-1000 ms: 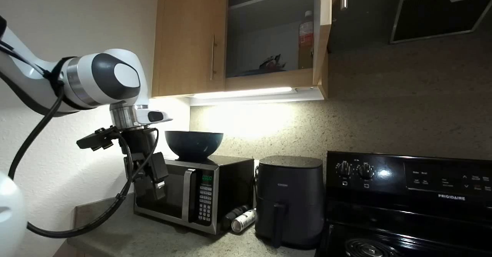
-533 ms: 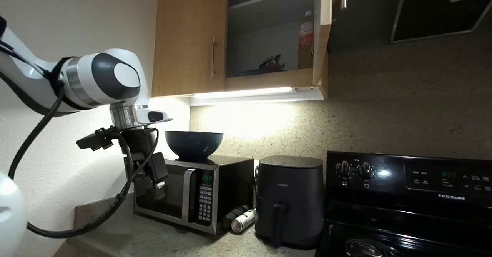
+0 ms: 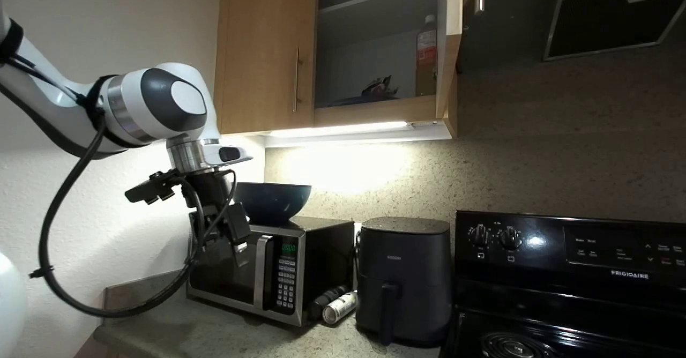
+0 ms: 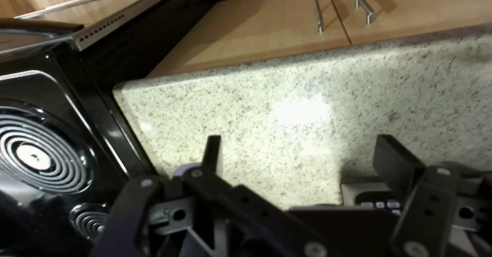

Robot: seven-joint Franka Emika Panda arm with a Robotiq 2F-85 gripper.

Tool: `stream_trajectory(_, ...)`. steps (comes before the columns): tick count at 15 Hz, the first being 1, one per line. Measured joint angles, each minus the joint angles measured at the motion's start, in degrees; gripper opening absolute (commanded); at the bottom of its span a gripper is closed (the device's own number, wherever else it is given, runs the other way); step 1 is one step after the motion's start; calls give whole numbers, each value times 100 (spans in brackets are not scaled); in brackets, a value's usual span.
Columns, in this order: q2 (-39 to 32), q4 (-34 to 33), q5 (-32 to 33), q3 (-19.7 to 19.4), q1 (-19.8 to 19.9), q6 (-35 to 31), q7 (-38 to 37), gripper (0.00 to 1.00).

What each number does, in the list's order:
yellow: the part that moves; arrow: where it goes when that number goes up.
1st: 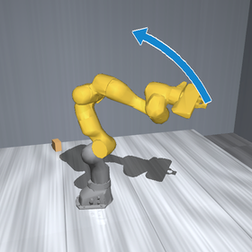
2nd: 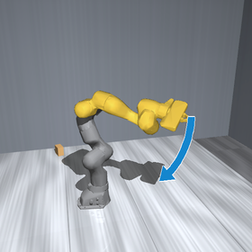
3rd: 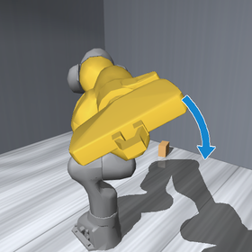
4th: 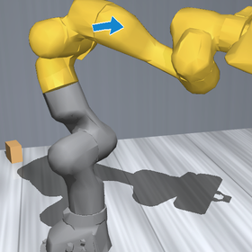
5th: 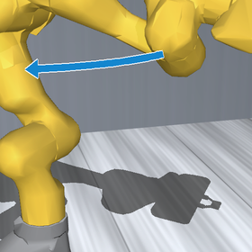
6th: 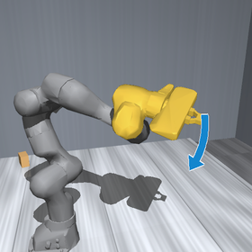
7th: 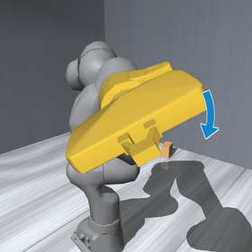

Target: Remove the plastic bag from the open cabinet and put it on the counter

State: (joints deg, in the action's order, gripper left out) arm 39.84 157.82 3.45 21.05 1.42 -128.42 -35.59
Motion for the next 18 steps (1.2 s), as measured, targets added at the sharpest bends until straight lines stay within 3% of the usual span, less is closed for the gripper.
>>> stream_trajectory(7,-50,-897,1113,-205,970,6,0,100)
stream_trajectory(14,-51,-1011,1131,-262,1000,17,0,100)
stream_trajectory(18,-98,-1346,1112,-622,685,-84,382,100)
